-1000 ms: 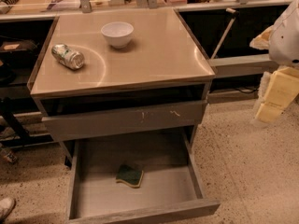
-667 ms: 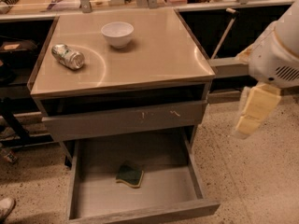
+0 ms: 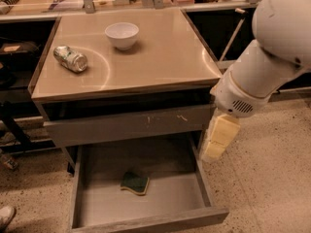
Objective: Pick sponge from middle drawer and place on counter
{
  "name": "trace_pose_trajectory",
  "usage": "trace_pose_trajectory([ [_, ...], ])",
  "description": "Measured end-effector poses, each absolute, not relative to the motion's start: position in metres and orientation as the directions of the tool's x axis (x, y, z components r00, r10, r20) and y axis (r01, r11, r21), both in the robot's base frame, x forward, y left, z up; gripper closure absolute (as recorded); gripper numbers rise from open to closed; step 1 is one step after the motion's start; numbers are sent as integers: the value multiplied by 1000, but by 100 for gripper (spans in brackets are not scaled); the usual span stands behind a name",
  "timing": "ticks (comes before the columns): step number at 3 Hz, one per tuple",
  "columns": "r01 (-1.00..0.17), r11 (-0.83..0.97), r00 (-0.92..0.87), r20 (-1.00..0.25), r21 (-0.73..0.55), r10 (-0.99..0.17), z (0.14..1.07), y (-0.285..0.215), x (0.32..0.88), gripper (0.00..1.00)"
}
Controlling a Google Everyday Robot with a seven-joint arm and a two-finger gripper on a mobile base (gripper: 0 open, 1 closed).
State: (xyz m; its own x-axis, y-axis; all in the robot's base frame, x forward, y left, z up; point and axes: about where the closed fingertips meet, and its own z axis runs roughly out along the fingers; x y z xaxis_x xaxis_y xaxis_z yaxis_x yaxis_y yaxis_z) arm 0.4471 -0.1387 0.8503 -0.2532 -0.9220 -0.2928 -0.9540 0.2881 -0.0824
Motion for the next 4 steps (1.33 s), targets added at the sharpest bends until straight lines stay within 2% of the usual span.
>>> trace_pose_trajectory([
  [1,-954,290,-256,-292,-77,-921,848,-139,447,0],
  [2,-957,291,-269,-320,-20,-908,810,-124,438,0],
  [3,-957,287,-285,-372,51,-883,746,-93,436,0],
  [4,-956,287,-289,-411,68,-865,700,-66,444,0],
])
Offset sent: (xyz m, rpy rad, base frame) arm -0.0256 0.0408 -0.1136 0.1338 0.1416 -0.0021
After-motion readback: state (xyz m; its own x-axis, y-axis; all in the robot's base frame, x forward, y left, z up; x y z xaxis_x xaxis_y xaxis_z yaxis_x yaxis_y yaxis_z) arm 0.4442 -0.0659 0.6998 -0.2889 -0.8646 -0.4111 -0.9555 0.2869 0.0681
